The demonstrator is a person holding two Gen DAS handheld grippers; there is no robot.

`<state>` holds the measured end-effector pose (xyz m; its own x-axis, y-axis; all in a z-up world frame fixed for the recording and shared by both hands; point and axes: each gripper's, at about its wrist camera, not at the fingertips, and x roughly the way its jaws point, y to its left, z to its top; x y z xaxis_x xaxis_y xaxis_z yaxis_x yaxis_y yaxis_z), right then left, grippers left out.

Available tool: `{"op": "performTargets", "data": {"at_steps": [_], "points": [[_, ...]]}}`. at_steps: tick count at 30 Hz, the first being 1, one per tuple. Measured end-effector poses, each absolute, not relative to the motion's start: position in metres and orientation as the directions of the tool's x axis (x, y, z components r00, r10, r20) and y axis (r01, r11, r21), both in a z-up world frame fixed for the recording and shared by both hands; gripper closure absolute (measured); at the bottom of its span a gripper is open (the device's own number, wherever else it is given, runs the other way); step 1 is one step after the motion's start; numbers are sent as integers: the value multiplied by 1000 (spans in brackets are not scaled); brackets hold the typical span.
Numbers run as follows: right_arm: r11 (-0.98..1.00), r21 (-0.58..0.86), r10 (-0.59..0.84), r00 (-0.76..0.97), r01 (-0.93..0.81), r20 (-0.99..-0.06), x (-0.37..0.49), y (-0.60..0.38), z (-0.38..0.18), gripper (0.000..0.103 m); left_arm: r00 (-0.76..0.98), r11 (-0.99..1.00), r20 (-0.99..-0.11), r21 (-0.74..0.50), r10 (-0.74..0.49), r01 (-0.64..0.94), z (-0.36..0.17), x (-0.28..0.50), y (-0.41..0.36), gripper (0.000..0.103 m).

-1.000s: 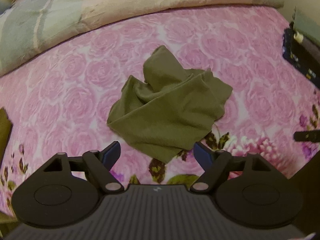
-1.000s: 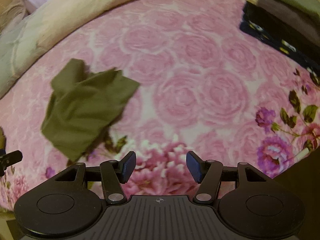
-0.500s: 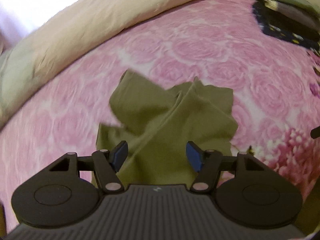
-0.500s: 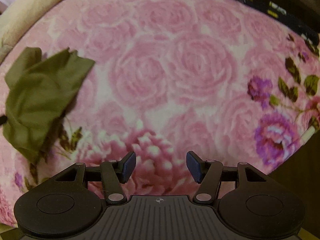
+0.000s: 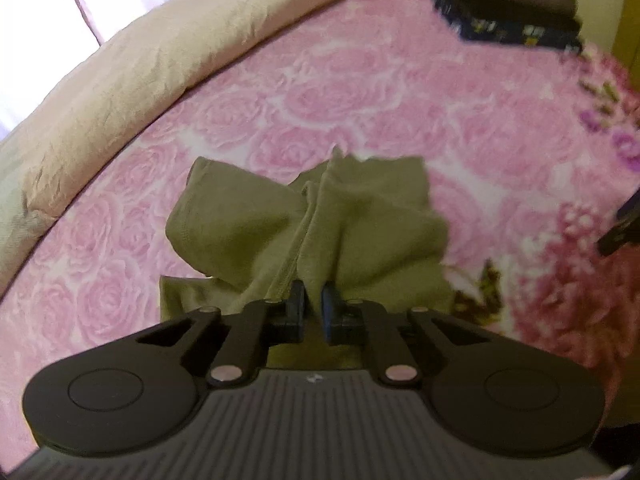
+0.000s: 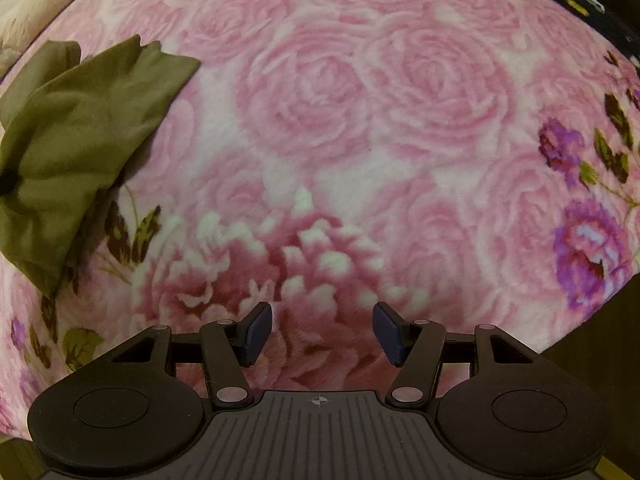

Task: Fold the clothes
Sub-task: 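Close the left tool on the garment edge and lift it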

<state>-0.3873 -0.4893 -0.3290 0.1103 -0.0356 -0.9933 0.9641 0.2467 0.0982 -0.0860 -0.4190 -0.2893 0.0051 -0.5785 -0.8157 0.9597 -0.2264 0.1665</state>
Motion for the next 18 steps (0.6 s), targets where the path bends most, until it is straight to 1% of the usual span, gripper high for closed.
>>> {"op": "performTargets", "data": {"at_steps": [1, 3, 5, 7, 8, 11, 12, 13, 14, 15, 17, 18], "points": [[249, 97, -34, 109, 964, -993, -386, -489, -329, 44, -6, -229, -807, 161, -591, 960, -284, -85, -410, 99], [253, 96, -33, 108, 963, -994, -383, -489, -329, 44, -37, -222, -792, 126, -609, 967, -271, -76, -389, 99], [261, 93, -34, 105, 961, -994, -378, -491, -328, 44, -51, -151, -764, 61, -643, 987, -251, -51, -365, 99], [271, 95, -44, 110, 958, -993, -372, -492, -325, 44, -5, 7, -713, -15, -701, 1000, -224, -7, -335, 99], [277, 95, -51, 114, 956, -992, -369, -493, -323, 44, 50, 115, -690, -48, -722, 992, -212, 20, -319, 99], [295, 97, -75, 125, 950, -989, -356, -495, -318, 44, 258, 445, -635, -152, -728, 882, -180, 105, -265, 99], [301, 98, -83, 128, 949, -988, -351, -496, -318, 44, 353, 554, -633, -146, -689, 819, -175, 128, -248, 99], [305, 100, -91, 133, 947, -987, -346, -496, -317, 44, 454, 660, -636, -117, -624, 742, -172, 149, -231, 100], [311, 105, -101, 143, 945, -985, -340, -495, -316, 44, 537, 751, -653, -75, -534, 656, -173, 168, -217, 100], [307, 128, -107, 168, 943, -980, -334, -496, -316, 44, 565, 801, -678, -58, -470, 596, -179, 180, -208, 100], [291, 188, -120, 230, 938, -966, -323, -498, -316, 44, 570, 862, -729, -54, -379, 503, -194, 197, -192, 100], [263, 241, -121, 279, 934, -953, -319, -501, -318, 44, 567, 889, -753, -49, -332, 455, -202, 206, -184, 100]]}}
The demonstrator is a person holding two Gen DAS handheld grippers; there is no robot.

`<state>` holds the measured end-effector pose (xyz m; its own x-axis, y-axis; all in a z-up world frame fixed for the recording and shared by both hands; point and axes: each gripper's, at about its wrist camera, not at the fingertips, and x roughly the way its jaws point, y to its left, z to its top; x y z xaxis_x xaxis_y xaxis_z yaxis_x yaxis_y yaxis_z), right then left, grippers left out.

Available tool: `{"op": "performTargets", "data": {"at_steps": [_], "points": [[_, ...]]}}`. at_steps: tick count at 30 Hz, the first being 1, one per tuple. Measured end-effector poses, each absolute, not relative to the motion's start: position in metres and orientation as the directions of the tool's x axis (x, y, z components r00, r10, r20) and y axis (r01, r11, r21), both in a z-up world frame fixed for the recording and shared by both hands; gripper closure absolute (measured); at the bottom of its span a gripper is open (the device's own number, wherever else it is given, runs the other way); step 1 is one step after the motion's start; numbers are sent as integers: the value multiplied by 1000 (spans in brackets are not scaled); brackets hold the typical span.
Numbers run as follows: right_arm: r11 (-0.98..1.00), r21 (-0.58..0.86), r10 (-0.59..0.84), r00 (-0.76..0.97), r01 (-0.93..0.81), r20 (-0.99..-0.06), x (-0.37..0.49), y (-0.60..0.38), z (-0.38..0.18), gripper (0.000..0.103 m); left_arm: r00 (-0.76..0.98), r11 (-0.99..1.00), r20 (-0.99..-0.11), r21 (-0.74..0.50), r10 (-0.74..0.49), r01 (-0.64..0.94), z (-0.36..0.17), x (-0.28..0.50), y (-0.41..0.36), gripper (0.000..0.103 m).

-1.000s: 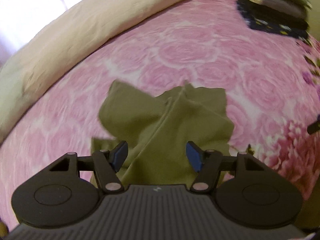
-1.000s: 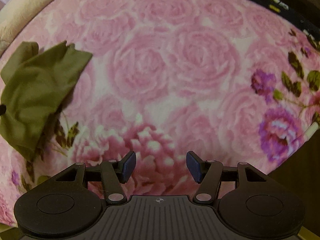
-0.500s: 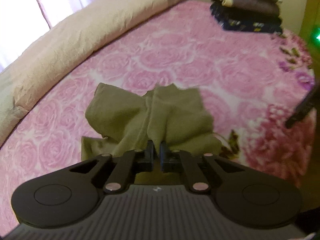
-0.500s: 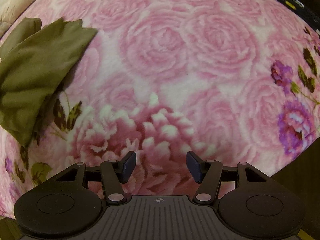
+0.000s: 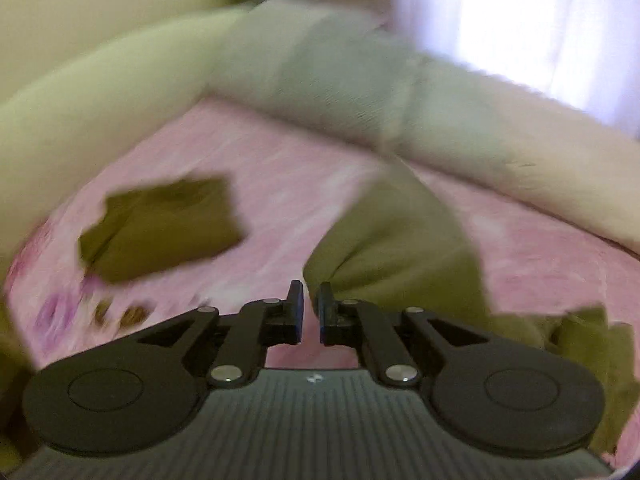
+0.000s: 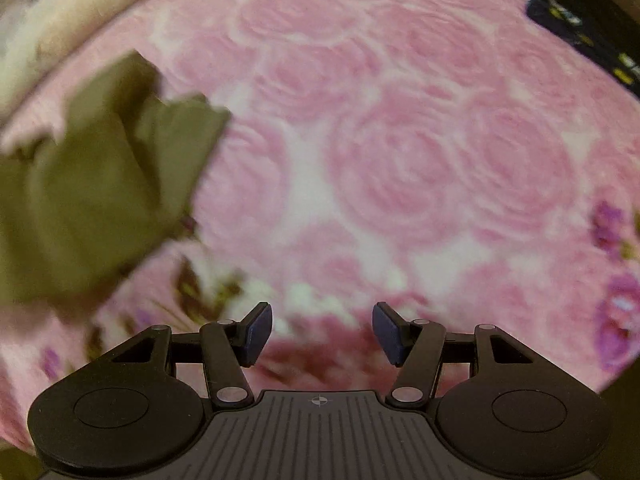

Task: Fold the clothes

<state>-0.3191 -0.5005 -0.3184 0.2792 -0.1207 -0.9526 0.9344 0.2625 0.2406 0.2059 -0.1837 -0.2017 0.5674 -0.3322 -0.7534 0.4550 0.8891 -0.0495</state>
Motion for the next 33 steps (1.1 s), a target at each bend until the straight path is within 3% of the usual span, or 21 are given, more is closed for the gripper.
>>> {"op": "performTargets", "data": {"at_steps": [5, 8, 10, 13, 17, 21, 23, 25, 29, 33], "points": [[17, 478, -119, 477, 878, -871, -303, -511, -348, 44, 421, 837, -836, -79, -352, 542, -253, 182, -198, 98], [-107, 540, -136, 526, 835, -840, -295, -515, -368, 44, 288, 702, -860, -108, -421, 704, -277, 149, -228, 85], [-164, 551, -157, 530, 818, -834, -292, -517, -374, 44, 192, 553, -866, -111, -462, 826, -287, 118, -257, 64], [-199, 553, -171, 527, 809, -833, -296, -517, -373, 44, 74, 284, -864, -82, -498, 955, -298, 70, -299, 56], [-203, 525, -181, 496, 826, -849, -316, -517, -367, 44, 61, -132, -845, 153, -532, 979, -320, -10, -332, 51], [-263, 504, -192, 468, 822, -863, -348, -510, -366, 44, 128, -438, -797, 450, -591, 778, -361, -68, -336, 51], [-291, 498, -197, 458, 817, -867, -362, -507, -366, 44, 171, -520, -771, 558, -614, 647, -383, -85, -336, 55], [-311, 494, -199, 452, 812, -869, -372, -504, -366, 44, 192, -545, -771, 580, -607, 605, -393, -84, -341, 98], [-316, 488, -201, 445, 814, -873, -377, -503, -365, 44, 43, -478, -829, 363, -557, 800, -351, -49, -363, 98], [-304, 468, -192, 428, 830, -883, -365, -505, -363, 44, -154, -358, -807, 75, -571, 931, -292, 6, -395, 99]]}}
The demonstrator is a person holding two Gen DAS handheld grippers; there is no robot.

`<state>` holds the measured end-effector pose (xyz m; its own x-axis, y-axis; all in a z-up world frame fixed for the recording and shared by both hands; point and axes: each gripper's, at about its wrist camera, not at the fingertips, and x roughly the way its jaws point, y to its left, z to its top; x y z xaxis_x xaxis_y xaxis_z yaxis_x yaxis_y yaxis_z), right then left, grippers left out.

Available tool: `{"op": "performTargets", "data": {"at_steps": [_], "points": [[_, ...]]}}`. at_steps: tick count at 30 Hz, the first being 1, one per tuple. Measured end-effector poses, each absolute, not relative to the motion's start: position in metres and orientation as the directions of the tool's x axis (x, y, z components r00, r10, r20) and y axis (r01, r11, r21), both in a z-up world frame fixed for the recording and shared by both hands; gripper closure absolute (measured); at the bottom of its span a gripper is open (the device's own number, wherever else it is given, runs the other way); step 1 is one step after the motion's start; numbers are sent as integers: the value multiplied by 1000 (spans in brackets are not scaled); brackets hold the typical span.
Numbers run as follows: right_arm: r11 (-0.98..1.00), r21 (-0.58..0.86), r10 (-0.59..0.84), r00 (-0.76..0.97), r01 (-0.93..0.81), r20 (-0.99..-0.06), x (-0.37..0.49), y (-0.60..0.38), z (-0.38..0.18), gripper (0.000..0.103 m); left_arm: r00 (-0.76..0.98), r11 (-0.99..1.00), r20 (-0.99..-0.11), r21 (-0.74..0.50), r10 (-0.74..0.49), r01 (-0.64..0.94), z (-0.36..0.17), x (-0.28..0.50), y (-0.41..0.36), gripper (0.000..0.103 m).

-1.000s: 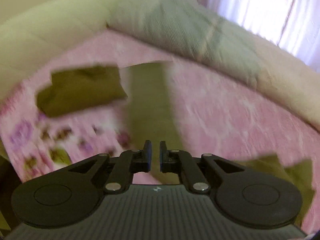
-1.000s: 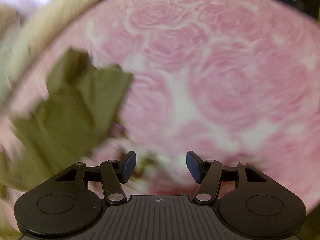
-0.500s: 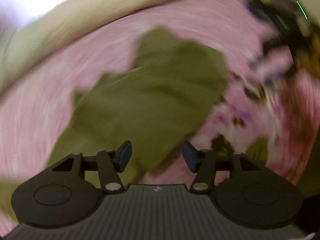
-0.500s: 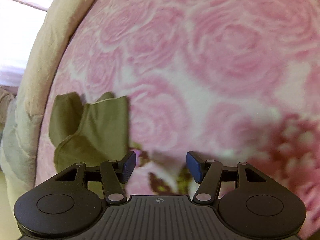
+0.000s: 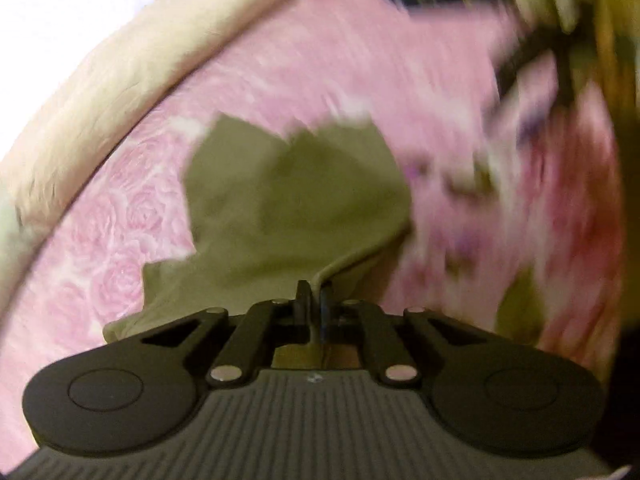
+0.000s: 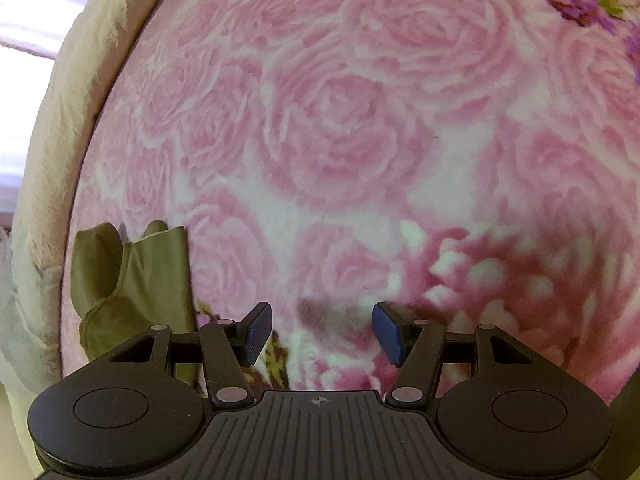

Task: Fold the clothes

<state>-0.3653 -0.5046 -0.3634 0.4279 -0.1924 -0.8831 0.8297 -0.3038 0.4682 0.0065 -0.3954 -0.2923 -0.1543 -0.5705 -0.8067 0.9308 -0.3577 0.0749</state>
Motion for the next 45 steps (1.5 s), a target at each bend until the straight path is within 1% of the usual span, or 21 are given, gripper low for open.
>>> {"op": "performTargets", "data": {"at_steps": [5, 8, 9, 10, 11, 14, 15, 21, 23, 25, 29, 32, 33, 36, 37, 38, 39, 41, 42, 44, 45], "points": [[-286, 487, -201, 445, 825, -873, -337, -517, -356, 44, -101, -7, -649, -146, -754, 989, -208, 128, -456, 99], [-224, 497, -223, 453, 838, -863, -311, -528, -347, 44, 134, 345, -574, -277, -808, 897, -169, 235, -477, 97], [-203, 501, -227, 458, 841, -860, -301, -531, -345, 44, 240, 471, -575, -292, -782, 832, -164, 265, -478, 93], [-183, 506, -229, 464, 843, -855, -291, -534, -344, 44, 336, 592, -602, -292, -724, 751, -162, 292, -476, 79], [-163, 511, -232, 471, 844, -851, -281, -537, -342, 44, 384, 672, -636, -298, -669, 678, -164, 314, -472, 74], [-77, 523, -219, 497, 849, -839, -244, -540, -342, 44, 336, 715, -689, -381, -642, 585, -193, 346, -440, 68], [-38, 522, -212, 504, 852, -837, -231, -540, -343, 44, 318, 731, -717, -382, -620, 565, -207, 348, -428, 67], [240, 509, -136, 548, 826, -825, -123, -540, -346, 44, 248, 828, -887, -219, -389, 516, -300, 320, -312, 68], [203, 587, -87, 611, 784, -787, -97, -546, -353, 44, 226, 869, -920, -190, -321, 458, -322, 316, -272, 68], [122, 648, -46, 657, 752, -753, -74, -555, -371, 44, 208, 901, -932, -203, -298, 384, -329, 321, -237, 68], [-4, 684, -68, 682, 729, -728, -41, -569, -409, 44, 225, 939, -931, -229, -289, 258, -331, 333, -198, 66], [-106, 733, -144, 719, 672, -680, -34, -578, -428, 44, 259, 950, -925, -226, -278, 215, -328, 348, -186, 63], [-130, 749, -166, 731, 650, -662, -31, -580, -429, 44, 270, 952, -923, -222, -275, 213, -328, 354, -189, 60], [-112, 755, -169, 736, 647, -656, -22, -586, -429, 45, 302, 954, -915, -208, -268, 215, -329, 373, -204, 56], [-84, 754, -165, 737, 651, -655, -20, -588, -428, 68, 312, 955, -912, -204, -265, 216, -330, 380, -209, 51], [-72, 752, -156, 737, 656, -658, -20, -591, -428, 72, 322, 956, -909, -199, -263, 217, -330, 386, -215, 46], [-68, 748, -146, 735, 660, -662, -21, -594, -428, 72, 320, 957, -912, -190, -254, 218, -333, 394, -223, 40], [-67, 744, -133, 733, 665, -667, -24, -598, -425, 72, 304, 961, -924, -168, -231, 221, -340, 410, -242, 38], [-69, 743, -129, 733, 666, -668, -24, -599, -423, 71, 281, 962, -937, -144, -209, 233, -346, 418, -253, 35], [-70, 737, -110, 729, 672, -675, -23, -603, -418, 70, 252, 968, -961, -46, -110, 248, -362, 431, -274, 35], [-73, 739, -92, 734, 669, -673, -21, -605, -416, 65, 250, 966, -967, 14, -53, 256, -371, 434, -283, 34]]}}
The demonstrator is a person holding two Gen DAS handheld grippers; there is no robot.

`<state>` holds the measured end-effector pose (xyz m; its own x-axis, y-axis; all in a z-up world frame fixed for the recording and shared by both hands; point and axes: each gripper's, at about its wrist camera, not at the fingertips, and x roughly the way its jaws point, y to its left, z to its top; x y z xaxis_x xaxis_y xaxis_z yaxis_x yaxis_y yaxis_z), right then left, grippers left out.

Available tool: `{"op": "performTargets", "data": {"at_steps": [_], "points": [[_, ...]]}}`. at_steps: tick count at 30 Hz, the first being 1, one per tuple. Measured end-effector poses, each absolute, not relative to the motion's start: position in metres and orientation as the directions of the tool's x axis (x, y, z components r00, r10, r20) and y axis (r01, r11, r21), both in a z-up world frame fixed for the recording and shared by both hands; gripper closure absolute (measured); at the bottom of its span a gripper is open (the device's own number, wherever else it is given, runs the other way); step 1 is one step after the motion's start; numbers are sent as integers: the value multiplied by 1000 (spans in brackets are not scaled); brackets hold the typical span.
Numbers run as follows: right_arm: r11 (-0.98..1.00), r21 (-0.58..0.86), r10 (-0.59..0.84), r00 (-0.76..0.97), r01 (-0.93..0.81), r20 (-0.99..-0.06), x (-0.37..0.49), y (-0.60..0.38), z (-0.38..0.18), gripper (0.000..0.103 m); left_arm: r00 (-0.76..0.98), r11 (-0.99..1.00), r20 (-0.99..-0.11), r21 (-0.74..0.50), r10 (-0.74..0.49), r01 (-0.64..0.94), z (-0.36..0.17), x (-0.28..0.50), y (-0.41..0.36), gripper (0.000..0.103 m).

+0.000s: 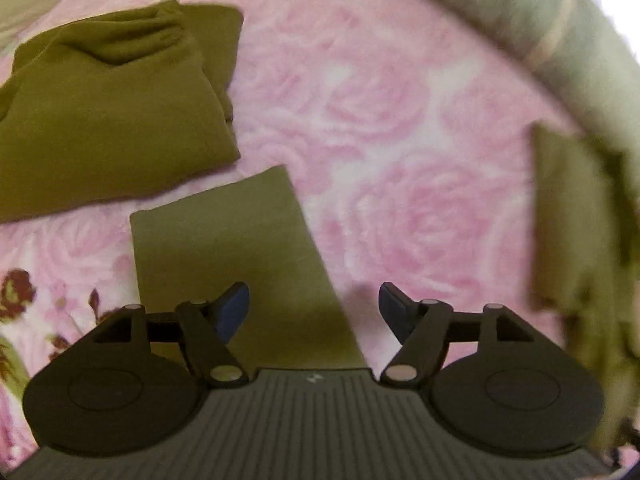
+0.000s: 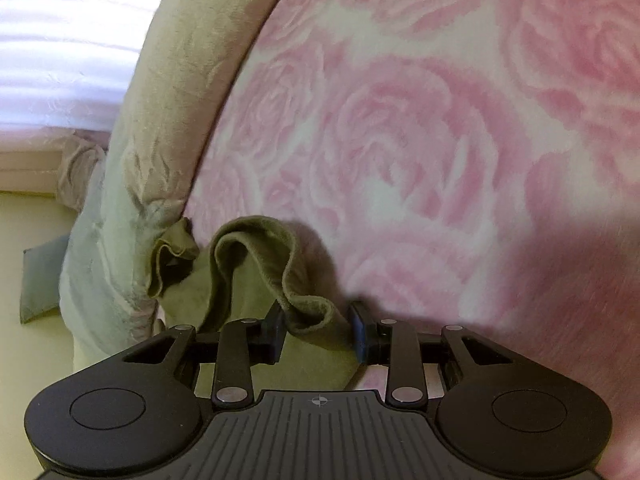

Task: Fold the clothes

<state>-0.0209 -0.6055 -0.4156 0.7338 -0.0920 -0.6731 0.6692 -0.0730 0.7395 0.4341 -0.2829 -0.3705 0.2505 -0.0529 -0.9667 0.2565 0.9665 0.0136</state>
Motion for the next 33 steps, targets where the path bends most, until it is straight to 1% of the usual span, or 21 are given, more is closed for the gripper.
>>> {"op": "performTargets", "data": {"at_steps": [1, 2, 3, 4, 5, 6, 7, 8, 12, 16, 17, 20, 22, 25, 26, 28, 29, 30, 31, 32, 33], "points": [[-77, 743, -79, 739, 665, -670, -19, -608, -414, 62, 262, 961, -965, 60, -14, 271, -375, 434, -290, 27], [-73, 741, -74, 738, 667, -671, -17, -609, -413, 62, 281, 952, -959, 100, 16, 288, -378, 433, -296, 27], [-54, 738, -77, 735, 672, -674, -15, -609, -411, 63, 292, 949, -956, 118, 28, 294, -379, 431, -299, 34], [-30, 735, -82, 731, 677, -677, -14, -608, -408, 64, 298, 950, -954, 110, 18, 294, -376, 428, -300, 58], [-1, 724, -93, 721, 690, -687, -14, -608, -404, 85, 309, 949, -951, 106, 9, 297, -372, 424, -301, 77], [14, 722, -117, 718, 692, -686, -18, -608, -398, 89, 321, 946, -947, 105, 1, 307, -367, 421, -301, 101], [21, 726, -146, 720, 688, -678, -25, -608, -392, 92, 331, 942, -944, 103, -10, 320, -362, 419, -301, 103], [28, 729, -175, 722, 684, -670, -32, -608, -385, 92, 340, 937, -940, 101, -20, 334, -356, 416, -301, 103], [5, 762, -336, 718, 648, -609, -98, -632, -338, 93, 431, 924, -887, 12, -167, 383, -310, 402, -302, 103], [-19, 758, -456, 669, 652, -587, -197, -664, -279, 93, 480, 890, -794, -159, -372, 428, -246, 379, -304, 103], [-23, 754, -492, 650, 656, -580, -223, -669, -263, 96, 485, 874, -766, -200, -421, 443, -231, 370, -304, 103], [-49, 748, -572, 595, 662, -564, -308, -672, -217, 97, 470, 839, -725, -281, -503, 466, -210, 336, -290, 103], [-85, 716, -592, 543, 692, -595, -359, -661, -198, 98, 456, 814, -699, -330, -551, 478, -199, 313, -280, 103], [-152, 643, -581, 459, 750, -672, -428, -634, -187, 97, 442, 833, -738, -297, -511, 467, -214, 281, -258, 103], [-168, 621, -559, 445, 766, -700, -445, -625, -193, 97, 436, 855, -769, -265, -467, 446, -226, 273, -250, 102], [-217, 567, -487, 415, 795, -768, -475, -607, -216, 97, 420, 905, -840, -175, -343, 388, -255, 263, -234, 98], [-257, 531, -456, 383, 808, -803, -486, -597, -230, 92, 414, 921, -864, -132, -287, 366, -268, 260, -227, 96], [-296, 495, -427, 350, 817, -834, -495, -588, -243, 81, 409, 934, -881, -92, -238, 346, -280, 256, -220, 95], [-330, 482, -413, 335, 812, -847, -503, -578, -256, 44, 402, 943, -896, -51, -188, 328, -292, 252, -213, 95], [-363, 479, -405, 328, 799, -854, -510, -567, -267, 23, 396, 949, -904, -33, -163, 315, -299, 248, -208, 94], [-388, 491, -411, 331, 780, -849, -515, -557, -276, 23, 390, 952, -909, -26, -150, 305, -303, 243, -203, 89]]}}
